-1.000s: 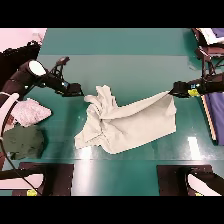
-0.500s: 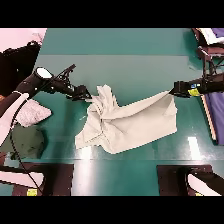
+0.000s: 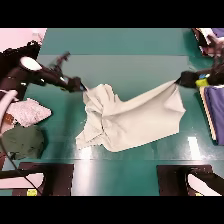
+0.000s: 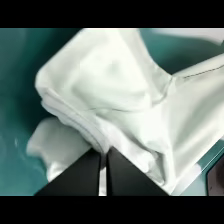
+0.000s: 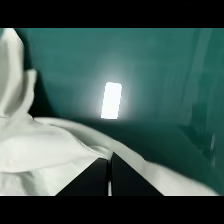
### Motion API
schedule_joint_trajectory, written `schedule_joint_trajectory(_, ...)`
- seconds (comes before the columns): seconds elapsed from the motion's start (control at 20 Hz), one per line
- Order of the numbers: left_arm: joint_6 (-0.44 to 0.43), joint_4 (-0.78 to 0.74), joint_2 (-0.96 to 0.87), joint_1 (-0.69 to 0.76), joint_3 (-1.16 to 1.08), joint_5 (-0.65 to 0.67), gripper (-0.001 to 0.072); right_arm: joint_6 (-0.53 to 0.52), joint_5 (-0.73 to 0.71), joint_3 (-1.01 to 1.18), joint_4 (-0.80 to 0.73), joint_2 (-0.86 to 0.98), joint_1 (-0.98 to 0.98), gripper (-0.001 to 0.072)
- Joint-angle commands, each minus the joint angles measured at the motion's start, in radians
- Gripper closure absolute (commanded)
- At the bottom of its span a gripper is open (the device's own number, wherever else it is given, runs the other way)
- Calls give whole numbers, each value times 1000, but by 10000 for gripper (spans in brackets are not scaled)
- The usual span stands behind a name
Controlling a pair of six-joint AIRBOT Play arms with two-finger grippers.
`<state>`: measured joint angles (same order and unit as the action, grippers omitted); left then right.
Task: Fold the shirts.
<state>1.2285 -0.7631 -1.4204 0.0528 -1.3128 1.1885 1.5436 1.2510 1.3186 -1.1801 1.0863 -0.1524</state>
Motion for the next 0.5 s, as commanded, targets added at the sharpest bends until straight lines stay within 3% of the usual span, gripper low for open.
schedule_joint_trajectory(0.0, 5, -19, 182, -51, -162, 9, 678, -11, 40, 217, 1, -1, 33, 699)
schedule_joint_trajectory(0.3, 7, -101, 494, -76, -572, 0, 677, -51, 150, 702, 1, -4, 51, 698)
schedule_joint_trajectory(0.45, 60, -130, 572, -76, -737, -25, 678, -53, 129, 801, -2, -70, 51, 699)
